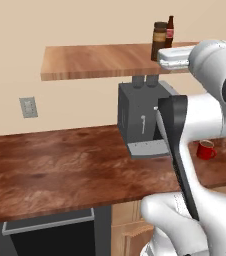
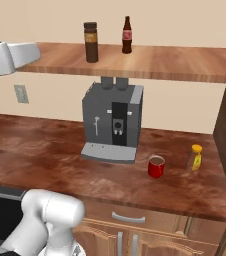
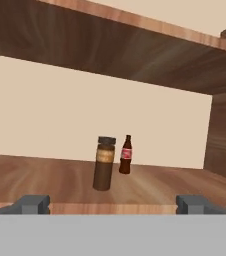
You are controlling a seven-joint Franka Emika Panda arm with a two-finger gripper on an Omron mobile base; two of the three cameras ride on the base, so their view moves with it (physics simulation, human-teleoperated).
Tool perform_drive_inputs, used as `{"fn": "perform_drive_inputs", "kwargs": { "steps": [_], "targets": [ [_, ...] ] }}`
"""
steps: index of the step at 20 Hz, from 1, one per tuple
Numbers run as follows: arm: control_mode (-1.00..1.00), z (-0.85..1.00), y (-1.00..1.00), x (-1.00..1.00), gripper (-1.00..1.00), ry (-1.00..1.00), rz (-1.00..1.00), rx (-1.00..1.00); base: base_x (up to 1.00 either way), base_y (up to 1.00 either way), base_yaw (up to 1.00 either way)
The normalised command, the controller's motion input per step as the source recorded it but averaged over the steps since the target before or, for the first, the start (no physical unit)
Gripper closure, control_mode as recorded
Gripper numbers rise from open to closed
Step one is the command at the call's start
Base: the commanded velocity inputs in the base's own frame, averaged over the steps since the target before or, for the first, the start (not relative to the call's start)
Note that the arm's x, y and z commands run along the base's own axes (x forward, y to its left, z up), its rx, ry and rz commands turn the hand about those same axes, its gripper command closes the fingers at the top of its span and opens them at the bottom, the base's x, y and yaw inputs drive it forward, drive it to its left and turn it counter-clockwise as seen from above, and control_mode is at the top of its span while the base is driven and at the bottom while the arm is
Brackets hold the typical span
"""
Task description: Pick the cinnamon and honey bottle from the shelves and place them next to the mug.
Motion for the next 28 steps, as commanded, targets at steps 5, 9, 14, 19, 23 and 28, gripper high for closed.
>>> {"fn": "perform_drive_inputs", "kwargs": {
  "steps": [5,9,14,19,23,28],
  "targets": [
    [-1.0,-0.28,-0.6,0.47,-1.0,0.0,0.17,0.14,0.0,0.0,0.0],
    [-1.0,-0.27,-0.35,0.27,-1.0,0.0,0.16,0.15,0.0,0.0,0.0],
    [-1.0,-0.01,-0.01,0.01,-1.0,0.0,0.02,0.03,0.0,0.0,0.0],
    [-1.0,0.0,0.0,0.16,-1.0,0.0,0.0,0.0,0.0,0.0,0.0],
    [-1.0,0.0,0.0,0.69,-1.0,0.04,0.0,0.0,0.0,0.0,0.0],
    [-1.0,0.0,0.0,0.66,-1.0,0.06,0.0,0.0,0.0,0.0,0.0]
  ]
}}
